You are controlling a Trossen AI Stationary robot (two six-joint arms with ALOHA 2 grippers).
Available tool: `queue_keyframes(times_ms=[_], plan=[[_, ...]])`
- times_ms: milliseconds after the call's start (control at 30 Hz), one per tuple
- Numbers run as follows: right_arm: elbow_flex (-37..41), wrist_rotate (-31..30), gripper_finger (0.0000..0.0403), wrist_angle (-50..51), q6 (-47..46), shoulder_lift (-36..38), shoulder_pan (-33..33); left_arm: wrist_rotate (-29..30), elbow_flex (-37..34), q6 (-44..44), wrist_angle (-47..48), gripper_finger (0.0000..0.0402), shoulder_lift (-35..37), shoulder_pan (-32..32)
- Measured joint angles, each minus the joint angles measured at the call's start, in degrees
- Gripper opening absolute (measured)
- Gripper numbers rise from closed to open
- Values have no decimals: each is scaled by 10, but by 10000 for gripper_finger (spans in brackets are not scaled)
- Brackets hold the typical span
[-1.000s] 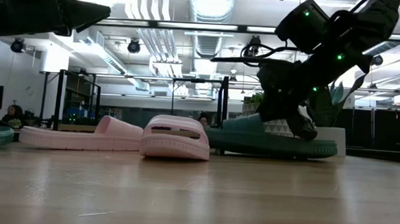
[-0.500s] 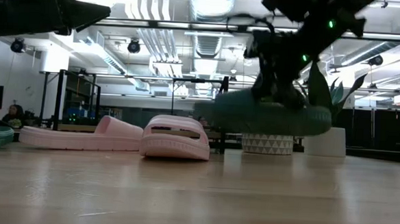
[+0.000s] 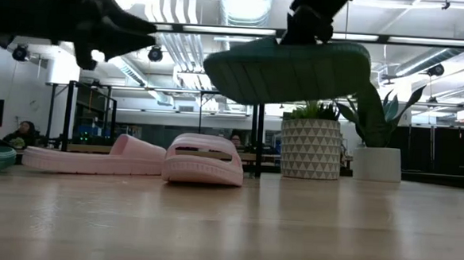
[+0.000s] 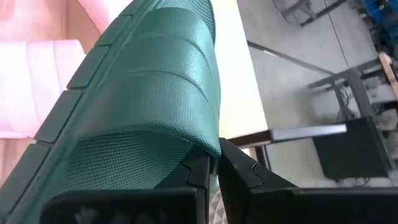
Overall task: Pick and place slides into the shelf
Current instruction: Put the right green slide into the shelf
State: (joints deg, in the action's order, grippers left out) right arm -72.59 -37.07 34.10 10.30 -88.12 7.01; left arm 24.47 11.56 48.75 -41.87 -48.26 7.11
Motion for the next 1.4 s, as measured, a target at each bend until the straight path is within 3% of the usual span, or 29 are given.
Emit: queue_keyframes(times_ms=[233,433,867,1400], plan=[[-13,0,12,2,11,0,0,25,99,56,15,217,-107,-3],[-12,0,12,5,9,0,0,31,190,56,123,217,-183,-20],[-11,-2,13,20,6,0,-1,42,288,66,192,217,-294,-38],[-11,-17,13,21,7,7,-2,70,307,47,219,209,-304,-38]])
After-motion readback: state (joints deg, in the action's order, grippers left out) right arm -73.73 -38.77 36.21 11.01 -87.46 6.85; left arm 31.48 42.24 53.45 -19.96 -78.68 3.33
